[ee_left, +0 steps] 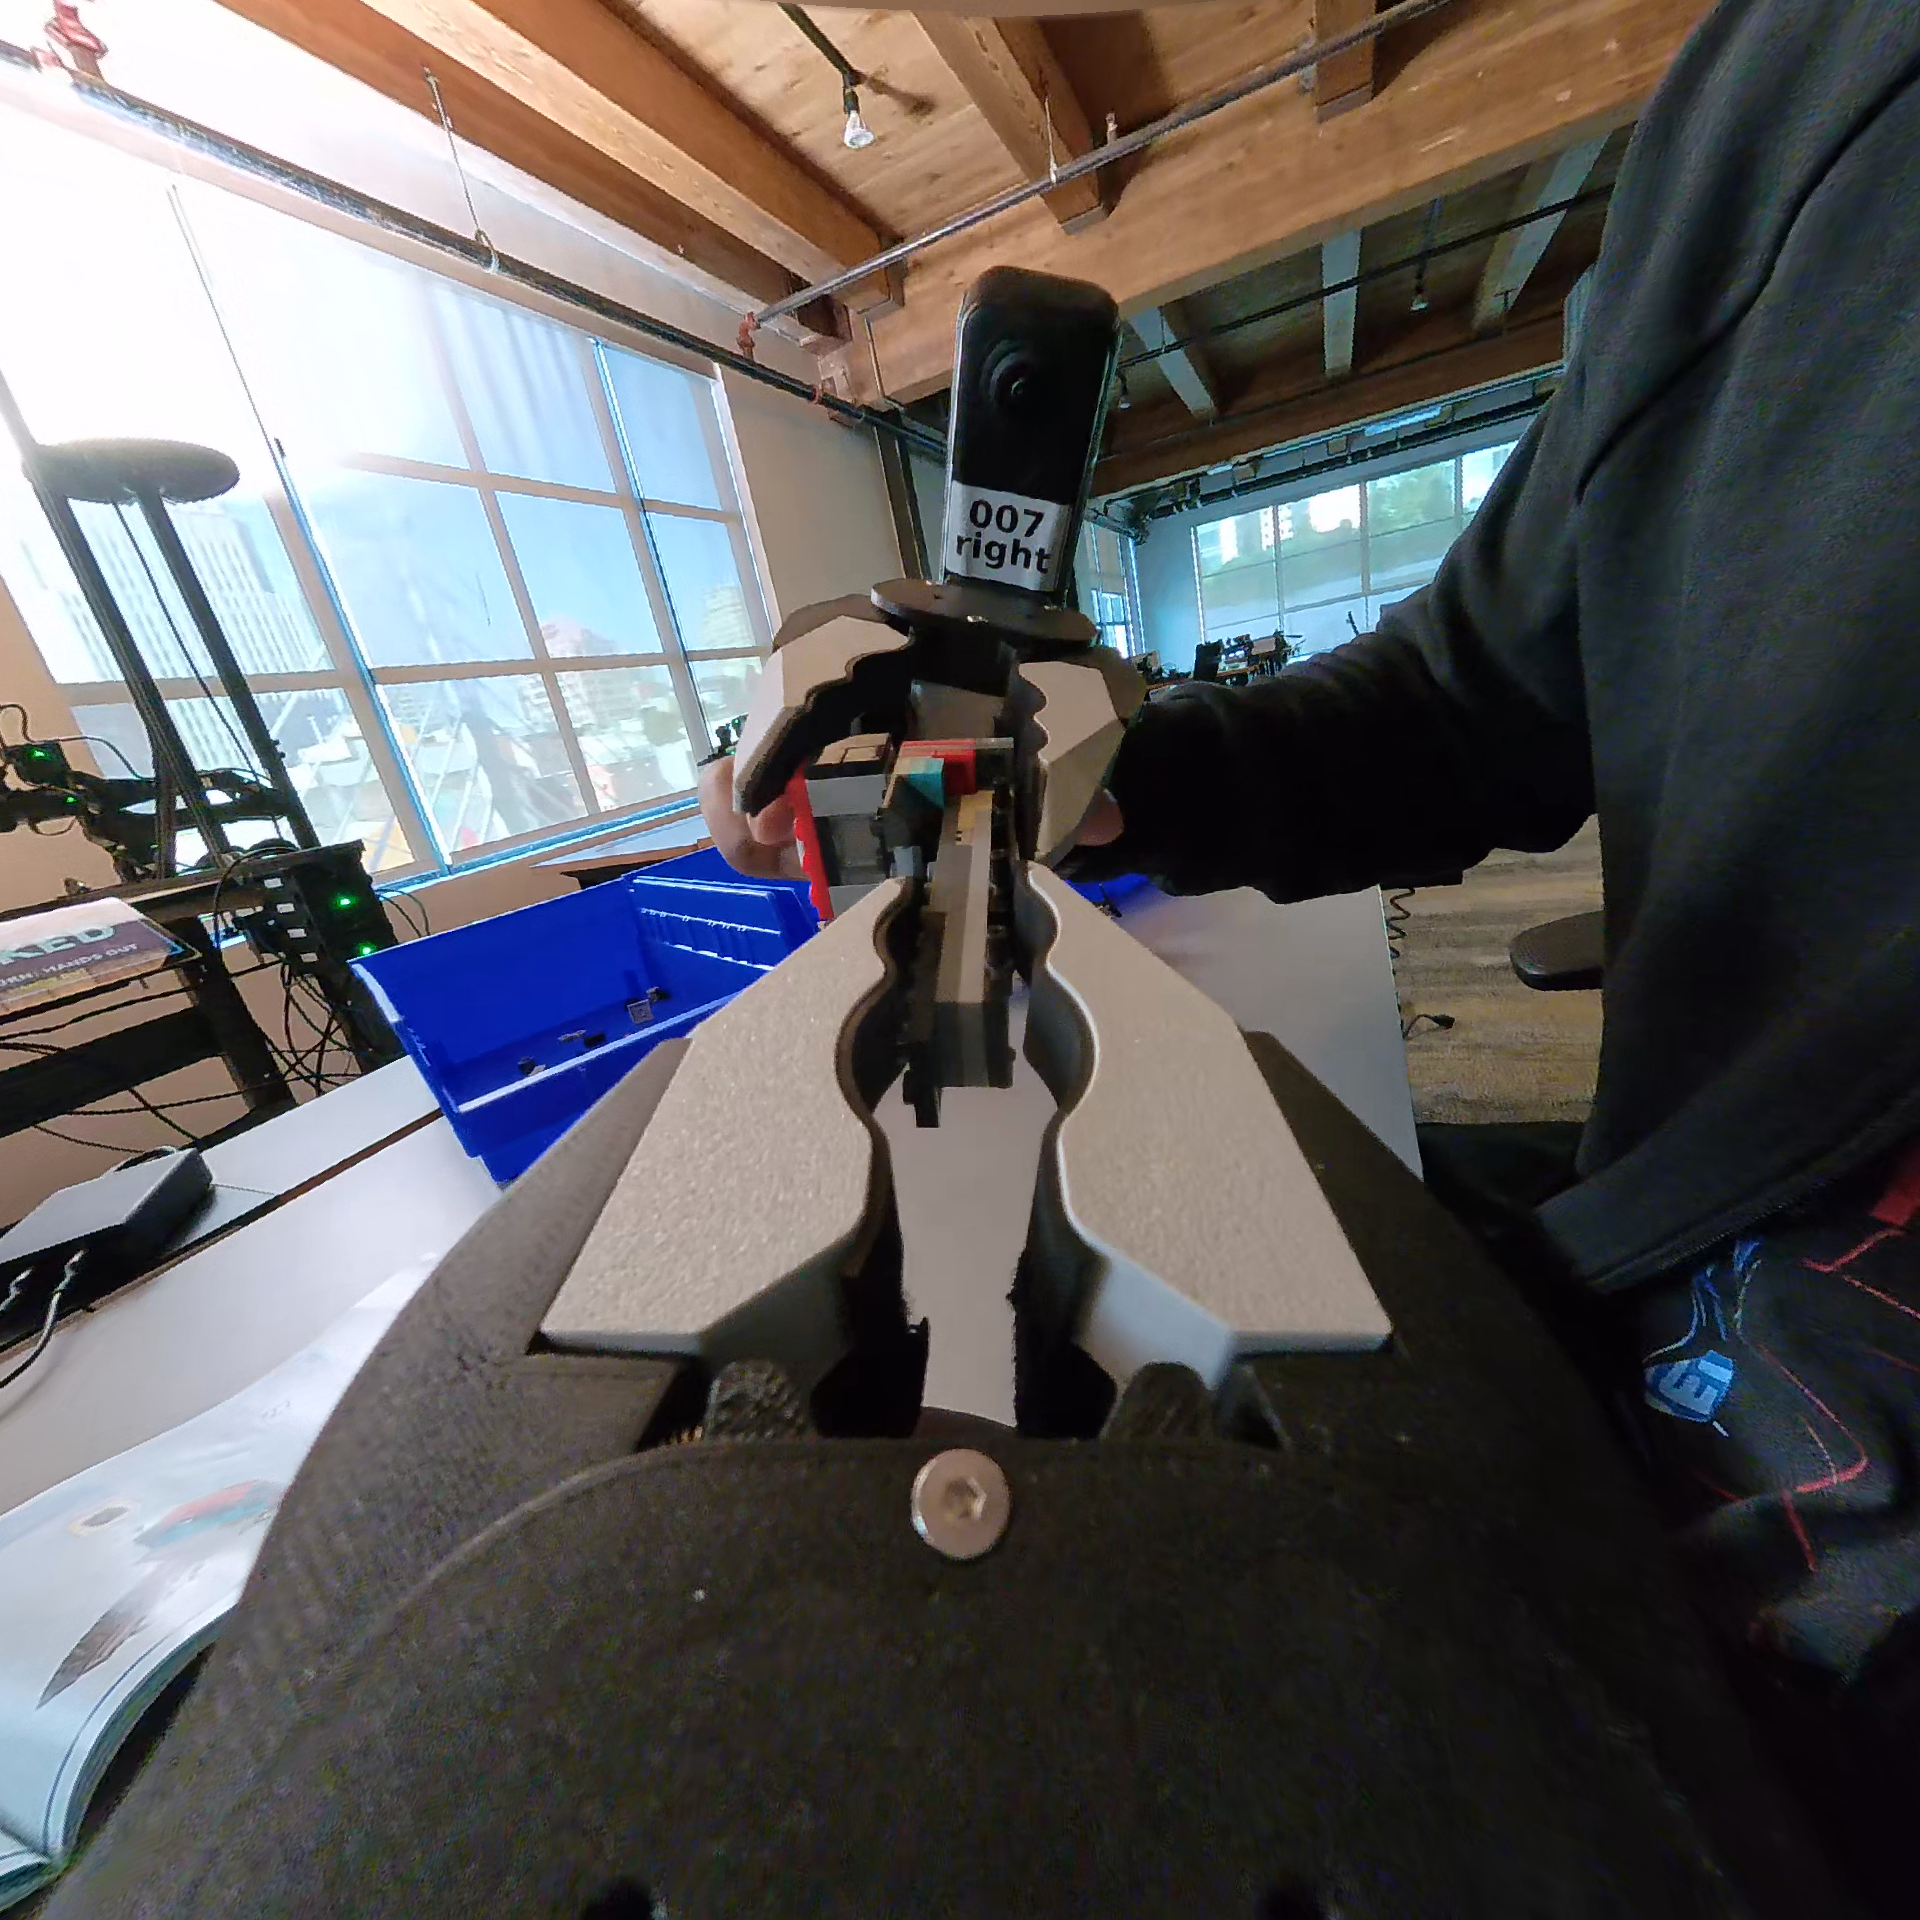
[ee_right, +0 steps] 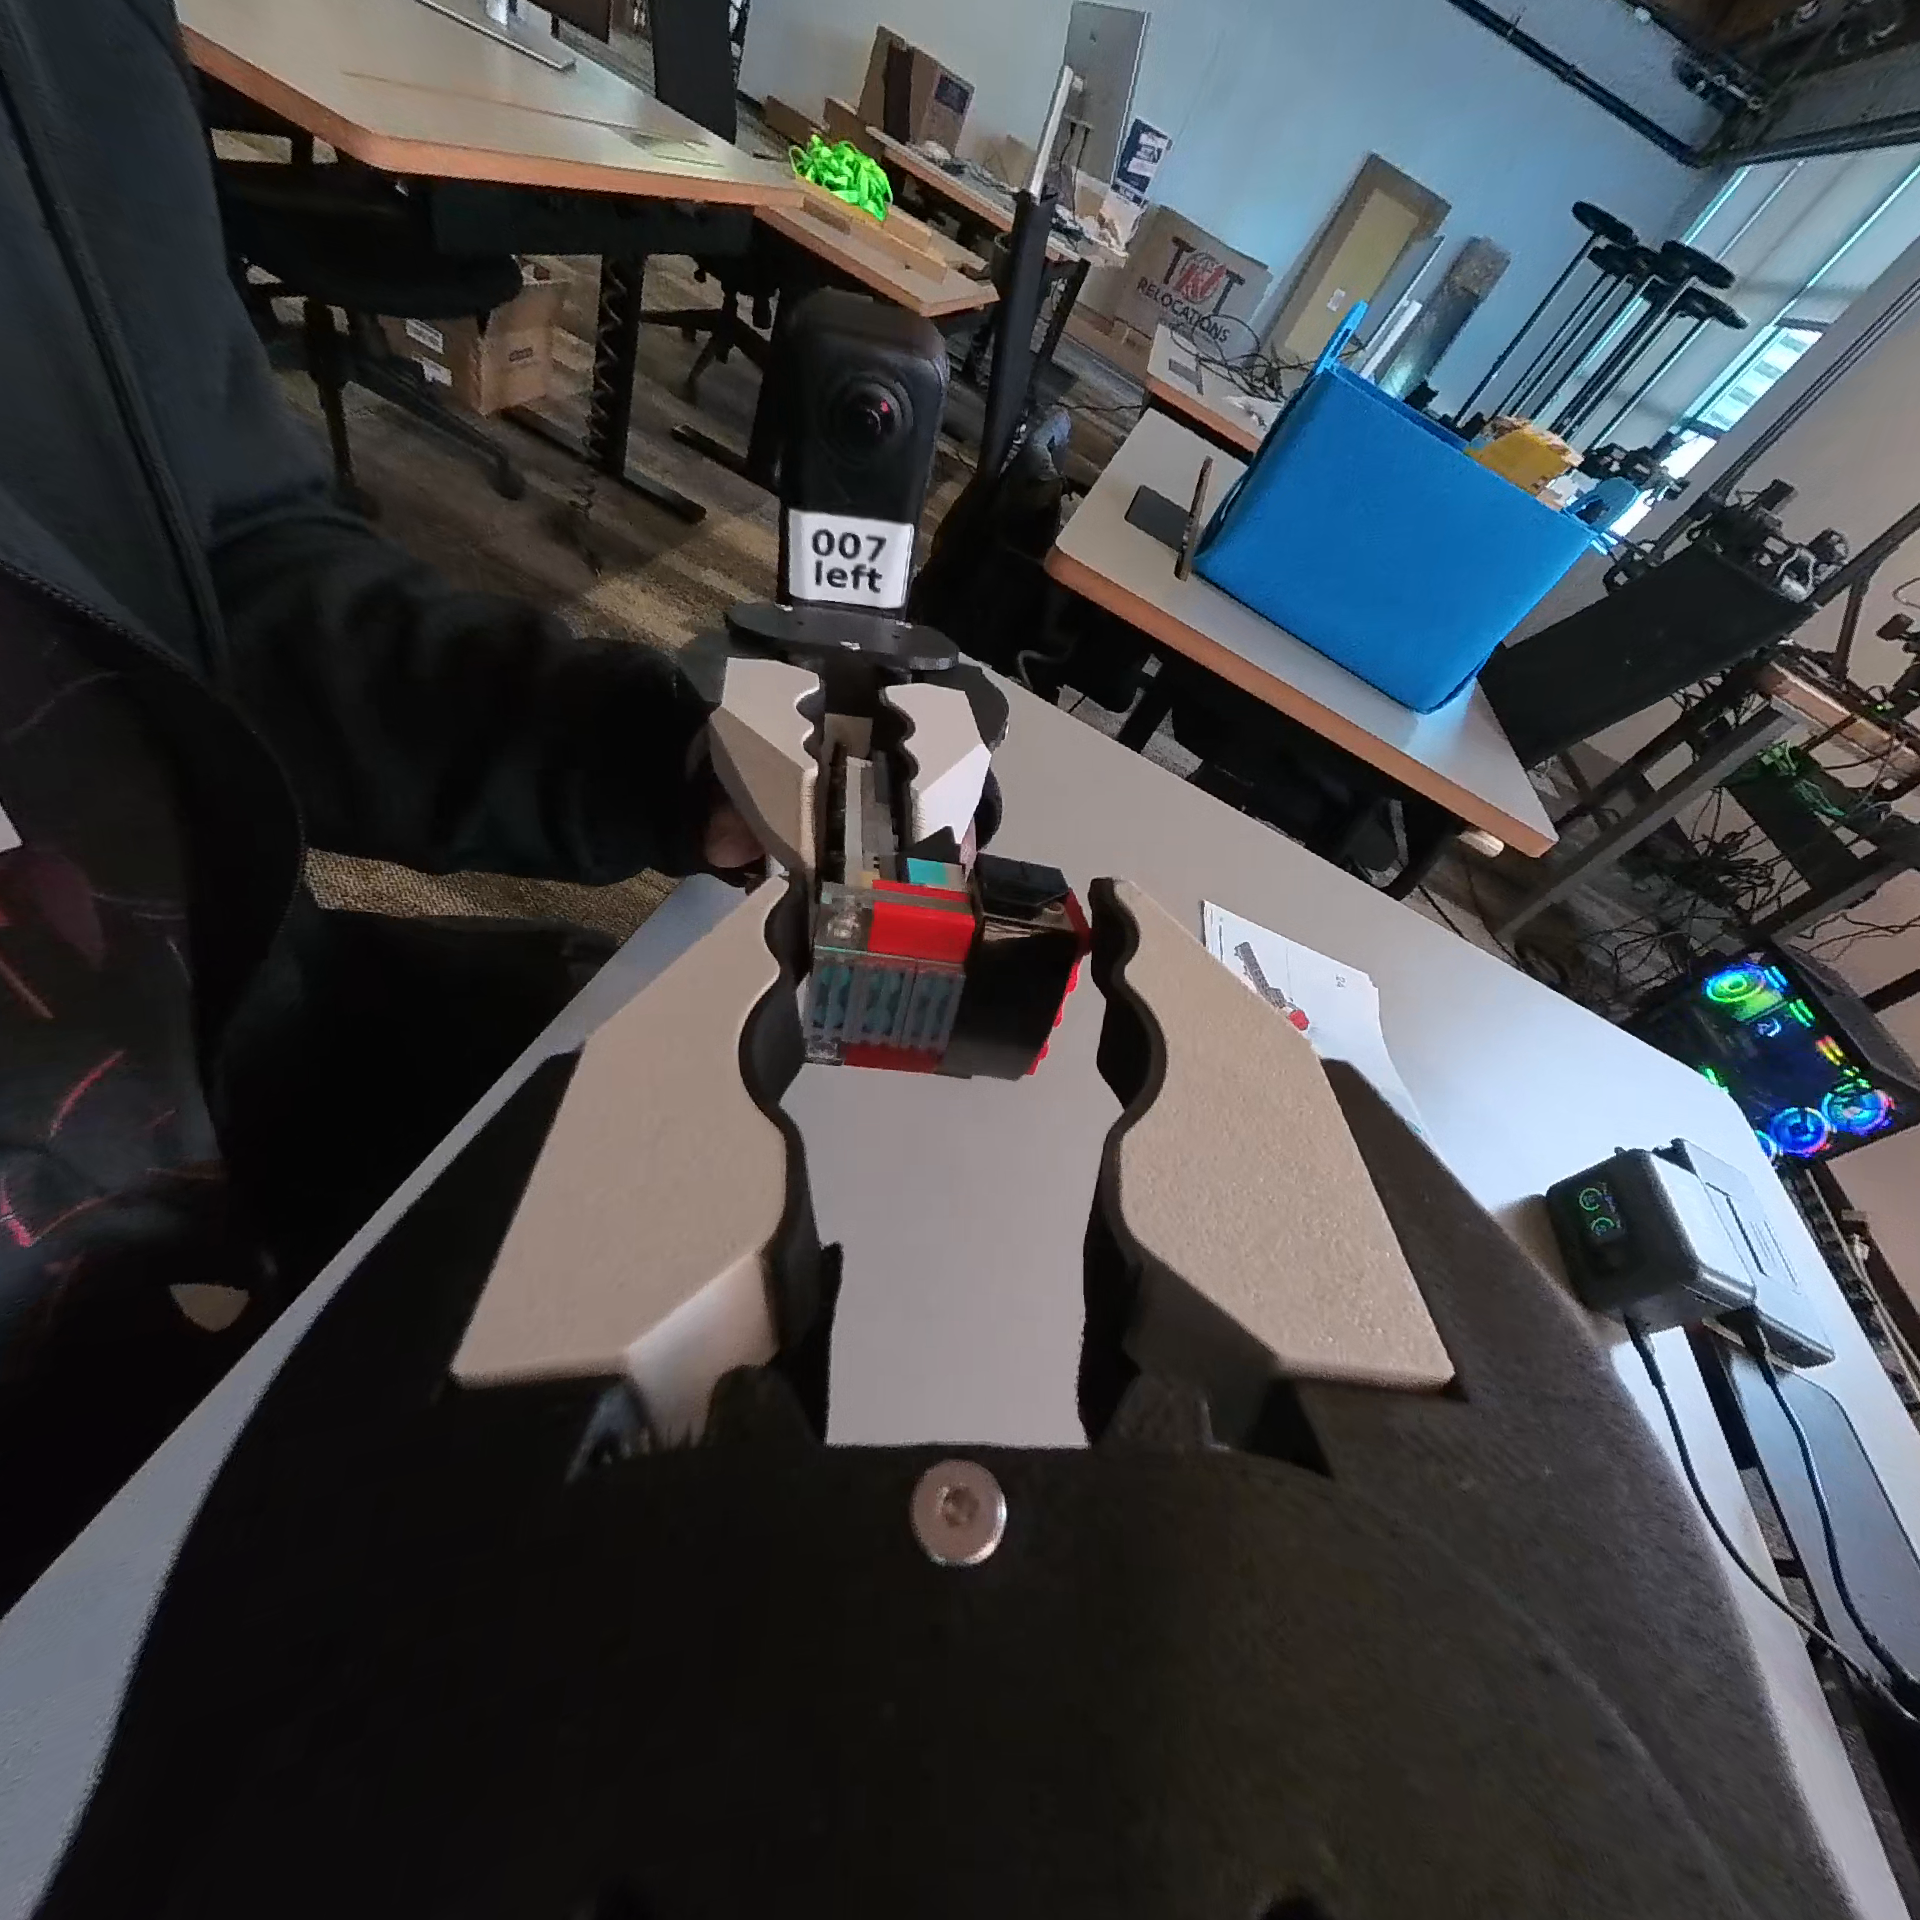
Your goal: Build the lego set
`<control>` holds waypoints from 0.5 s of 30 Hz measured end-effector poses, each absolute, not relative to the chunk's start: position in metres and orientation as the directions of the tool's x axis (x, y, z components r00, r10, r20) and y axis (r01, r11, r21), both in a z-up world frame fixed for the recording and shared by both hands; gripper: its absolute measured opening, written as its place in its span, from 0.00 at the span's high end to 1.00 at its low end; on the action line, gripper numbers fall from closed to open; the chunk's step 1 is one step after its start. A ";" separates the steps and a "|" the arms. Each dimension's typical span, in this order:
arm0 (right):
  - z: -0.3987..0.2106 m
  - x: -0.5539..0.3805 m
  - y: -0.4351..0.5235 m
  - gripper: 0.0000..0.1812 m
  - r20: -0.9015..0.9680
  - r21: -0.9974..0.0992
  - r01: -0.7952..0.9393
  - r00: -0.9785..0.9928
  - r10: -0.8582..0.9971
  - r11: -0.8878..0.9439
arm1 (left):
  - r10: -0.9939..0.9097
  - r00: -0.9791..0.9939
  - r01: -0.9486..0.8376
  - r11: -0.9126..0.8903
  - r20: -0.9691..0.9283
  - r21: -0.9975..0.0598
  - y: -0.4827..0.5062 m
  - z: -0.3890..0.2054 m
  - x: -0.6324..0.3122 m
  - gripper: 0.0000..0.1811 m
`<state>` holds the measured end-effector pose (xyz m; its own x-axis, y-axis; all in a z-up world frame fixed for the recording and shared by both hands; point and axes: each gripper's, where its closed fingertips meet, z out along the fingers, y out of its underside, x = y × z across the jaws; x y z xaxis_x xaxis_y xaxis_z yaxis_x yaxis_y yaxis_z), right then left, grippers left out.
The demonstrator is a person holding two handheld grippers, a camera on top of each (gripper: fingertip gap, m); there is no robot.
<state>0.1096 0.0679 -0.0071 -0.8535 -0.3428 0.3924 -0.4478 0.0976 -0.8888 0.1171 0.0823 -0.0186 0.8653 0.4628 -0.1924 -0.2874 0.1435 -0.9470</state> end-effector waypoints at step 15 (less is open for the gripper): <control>-0.003 0.113 0.062 0.71 0.390 -0.894 -0.440 -0.859 -0.333 0.089 | 0.447 0.879 -0.268 0.180 -0.164 -0.947 0.076 -0.017 0.120 0.92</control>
<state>0.1125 0.0619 -0.0026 -0.8585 -0.3334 0.3896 -0.4399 0.0887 -0.8936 0.1201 0.0764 -0.0169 0.8791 0.4475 -0.1640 -0.2680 0.1797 -0.9465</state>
